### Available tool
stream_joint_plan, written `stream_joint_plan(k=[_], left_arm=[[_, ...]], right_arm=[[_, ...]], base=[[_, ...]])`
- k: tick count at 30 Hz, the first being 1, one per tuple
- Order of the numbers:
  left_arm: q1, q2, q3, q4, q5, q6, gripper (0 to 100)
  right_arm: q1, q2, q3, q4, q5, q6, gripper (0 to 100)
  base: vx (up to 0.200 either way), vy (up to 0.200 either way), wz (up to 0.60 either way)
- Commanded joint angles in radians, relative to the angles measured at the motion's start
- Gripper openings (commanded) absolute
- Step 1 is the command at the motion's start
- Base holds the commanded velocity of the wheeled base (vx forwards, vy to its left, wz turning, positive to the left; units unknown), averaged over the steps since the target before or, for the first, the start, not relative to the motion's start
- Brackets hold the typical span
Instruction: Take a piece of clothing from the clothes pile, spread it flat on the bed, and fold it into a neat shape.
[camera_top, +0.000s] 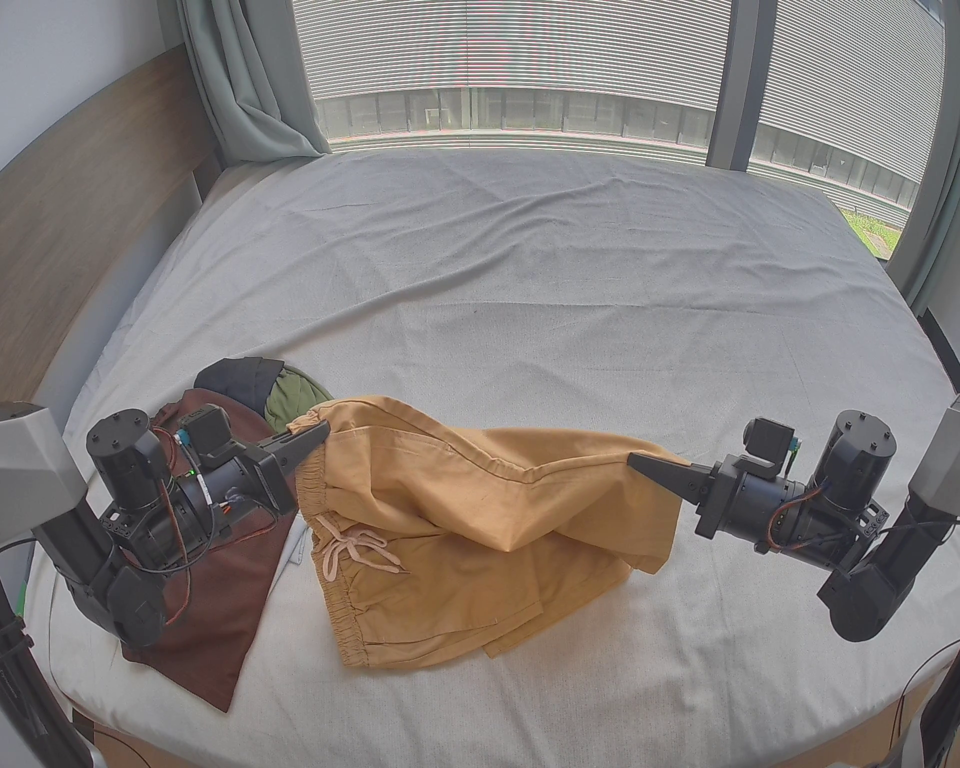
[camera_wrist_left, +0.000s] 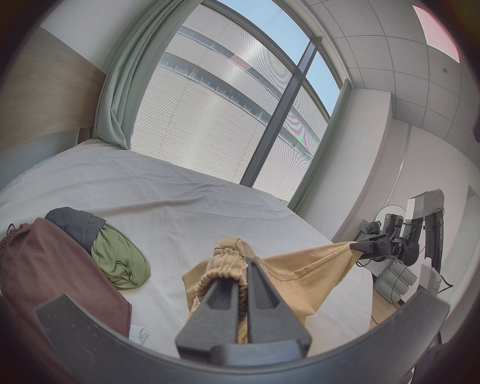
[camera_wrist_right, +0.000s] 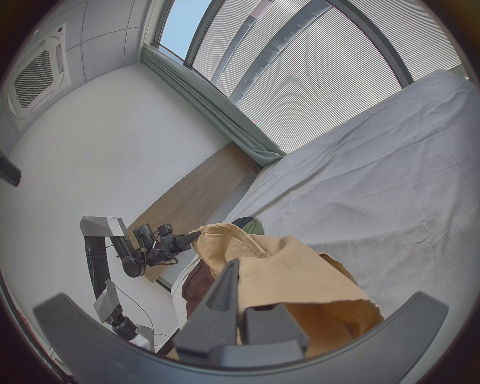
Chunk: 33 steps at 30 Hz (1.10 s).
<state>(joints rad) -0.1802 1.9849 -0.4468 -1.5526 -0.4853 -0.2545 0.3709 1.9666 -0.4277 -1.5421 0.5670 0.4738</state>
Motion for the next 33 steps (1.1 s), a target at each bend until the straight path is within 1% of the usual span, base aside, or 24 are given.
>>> stream_joint_plan(k=[1,6,11,27,33], left_arm=[[0.007,-0.008,-0.012,-0.001,0.001,0.0,0],[0.036,-0.012,-0.044,-0.001,0.001,-0.003,0],[0.044,-0.011,-0.052,-0.001,0.001,-0.005,0],[0.061,-0.011,-0.076,-0.001,0.001,-0.006,0],[0.067,-0.012,-0.093,-0.001,0.002,-0.008,0]], right_arm=[[-0.013,-0.005,-0.003,-0.001,0.001,0.0,0],[-0.052,-0.025,-0.014,0.0,0.001,-0.001,0],[-0.087,-0.035,-0.022,0.0,0.001,0.0,0],[-0.133,-0.032,-0.039,0.002,0.001,0.0,0],[-0.136,-0.032,-0.045,0.002,0.001,0.0,0]], base=[[0.0,0.0,0.0],[0.0,0.0,0.0],[0.0,0.0,0.0],[0.0,0.0,0.0],[0.0,0.0,0.0]])
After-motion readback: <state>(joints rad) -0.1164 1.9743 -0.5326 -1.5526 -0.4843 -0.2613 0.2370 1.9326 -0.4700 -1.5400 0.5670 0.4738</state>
